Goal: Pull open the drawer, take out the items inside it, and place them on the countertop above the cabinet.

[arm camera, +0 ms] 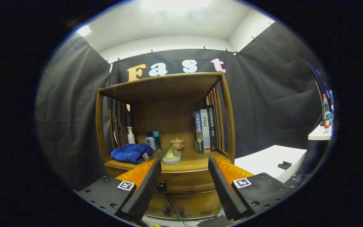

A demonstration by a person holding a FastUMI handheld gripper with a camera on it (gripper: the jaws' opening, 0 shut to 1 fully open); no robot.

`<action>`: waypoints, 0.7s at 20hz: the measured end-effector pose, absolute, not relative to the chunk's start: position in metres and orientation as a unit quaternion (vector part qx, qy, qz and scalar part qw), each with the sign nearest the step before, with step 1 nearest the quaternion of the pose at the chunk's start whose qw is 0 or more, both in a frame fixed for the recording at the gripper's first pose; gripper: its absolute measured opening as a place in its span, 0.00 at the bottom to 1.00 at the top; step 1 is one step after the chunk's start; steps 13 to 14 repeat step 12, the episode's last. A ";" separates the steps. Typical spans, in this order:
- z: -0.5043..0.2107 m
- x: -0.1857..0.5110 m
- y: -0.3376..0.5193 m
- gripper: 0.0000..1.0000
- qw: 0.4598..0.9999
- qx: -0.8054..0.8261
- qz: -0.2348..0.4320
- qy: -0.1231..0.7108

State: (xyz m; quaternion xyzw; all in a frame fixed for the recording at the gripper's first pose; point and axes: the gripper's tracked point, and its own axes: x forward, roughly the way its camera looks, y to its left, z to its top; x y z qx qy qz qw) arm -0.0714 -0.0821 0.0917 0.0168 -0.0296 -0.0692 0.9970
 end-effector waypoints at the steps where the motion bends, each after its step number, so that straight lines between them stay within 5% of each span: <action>1: 0.091 -0.072 -0.082 0.98 0.997 0.020 -0.070 -0.029; 14: 0.089 -0.072 -0.070 0.98 0.997 0.005 -0.067 -0.027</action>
